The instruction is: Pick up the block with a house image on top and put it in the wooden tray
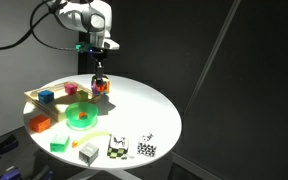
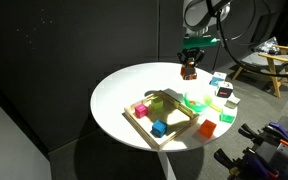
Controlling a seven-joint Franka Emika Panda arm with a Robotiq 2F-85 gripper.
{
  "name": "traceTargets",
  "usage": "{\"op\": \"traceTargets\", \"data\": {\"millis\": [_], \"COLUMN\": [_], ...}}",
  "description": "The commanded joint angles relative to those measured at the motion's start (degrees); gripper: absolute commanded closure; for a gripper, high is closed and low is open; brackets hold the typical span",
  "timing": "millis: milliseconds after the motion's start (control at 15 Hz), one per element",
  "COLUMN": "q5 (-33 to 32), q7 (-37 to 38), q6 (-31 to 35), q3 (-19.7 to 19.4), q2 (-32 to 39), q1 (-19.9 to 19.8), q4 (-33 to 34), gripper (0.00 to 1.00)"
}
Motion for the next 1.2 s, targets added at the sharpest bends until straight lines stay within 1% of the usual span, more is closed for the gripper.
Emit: {"op": "traceTargets", "data": {"millis": [0,133,267,333,933,1000,1133], "q5": [0.0,0.1,0.8,-0.2,-0.2,0.2,0.6], "q7": [5.6,6.9,5.6,5.7,5.7,6.1,7.3], "q6": [-0.7,-0.7,-0.1,-0.1,-0.1,-0.4,-0.9], "q3": [0.9,1.7,2.4,2.3,2.5,2.7,3.2], "q2": [-2.9,-3.2,-3.4,-1.2,-1.7,-1.7,-1.6], "q1": [0.9,1.0,0.6,0.6,0.6,0.8,1.3], "q4": [-3.0,-3.5,-3.9,-1.9,-2.5,-2.7,-2.8], "gripper": [0.82,0.82,0.82,0.57,0.57,0.82,0.82]}}
